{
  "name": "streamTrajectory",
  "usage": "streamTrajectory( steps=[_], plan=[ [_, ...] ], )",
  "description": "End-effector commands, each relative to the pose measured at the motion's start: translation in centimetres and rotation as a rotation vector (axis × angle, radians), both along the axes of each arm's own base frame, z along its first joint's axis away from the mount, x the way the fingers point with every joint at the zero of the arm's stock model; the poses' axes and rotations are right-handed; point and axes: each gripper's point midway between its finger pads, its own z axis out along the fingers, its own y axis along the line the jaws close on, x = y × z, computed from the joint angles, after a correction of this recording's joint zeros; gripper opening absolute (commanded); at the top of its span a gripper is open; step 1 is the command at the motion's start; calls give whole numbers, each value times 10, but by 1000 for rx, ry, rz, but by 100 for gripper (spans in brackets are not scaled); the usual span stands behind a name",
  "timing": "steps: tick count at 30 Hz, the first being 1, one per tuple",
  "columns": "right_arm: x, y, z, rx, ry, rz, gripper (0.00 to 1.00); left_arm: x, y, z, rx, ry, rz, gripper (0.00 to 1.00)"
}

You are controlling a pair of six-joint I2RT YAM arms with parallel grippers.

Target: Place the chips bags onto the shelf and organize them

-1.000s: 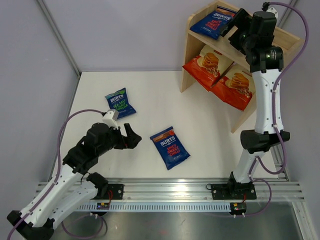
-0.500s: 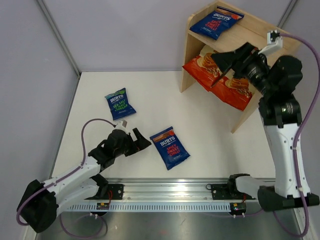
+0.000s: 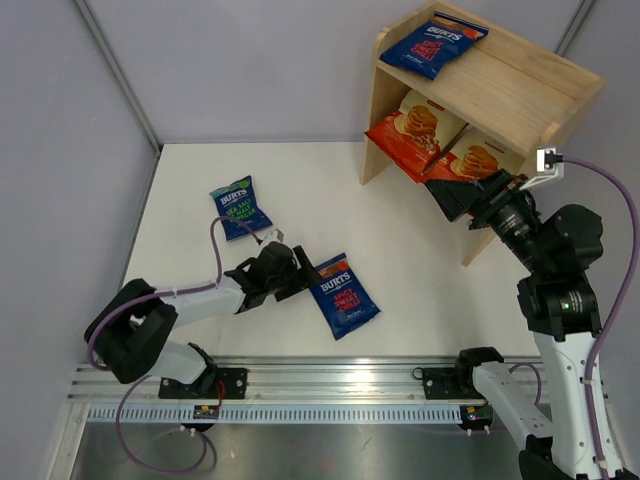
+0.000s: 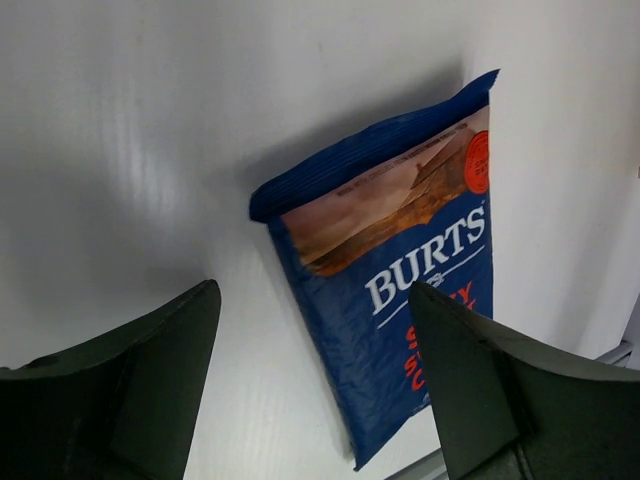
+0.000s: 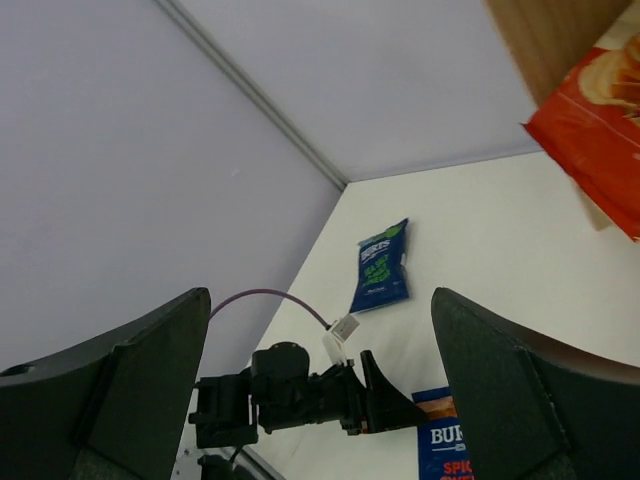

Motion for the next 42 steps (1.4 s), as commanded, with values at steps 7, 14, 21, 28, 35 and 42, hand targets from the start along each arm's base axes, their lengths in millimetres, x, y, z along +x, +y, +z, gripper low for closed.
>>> streamTrajectory(
  steps=[7, 14, 21, 28, 35, 42],
  plan=[
    [0, -33, -65, -122, 143, -196, 99, 15, -13, -10, 109, -7, 116, 67],
    [-6, -15, -75, -68, 174, -83, 100, 16, -8, -29, 178, 19, 142, 34],
    [-10, 4, -100, -30, 174, 37, 99, 21, -11, -11, 118, -58, 136, 0],
    [-8, 37, -157, 87, 248, 279, 99, 25, -23, 56, 7, -297, 7, 0],
    [-2, 58, -225, 121, 339, 395, 98, 13, -13, 123, -161, -456, 17, 0],
    [-24, 112, -236, 8, 230, 599, 97, -8, -19, 197, -353, -555, -52, 0]
  ],
)
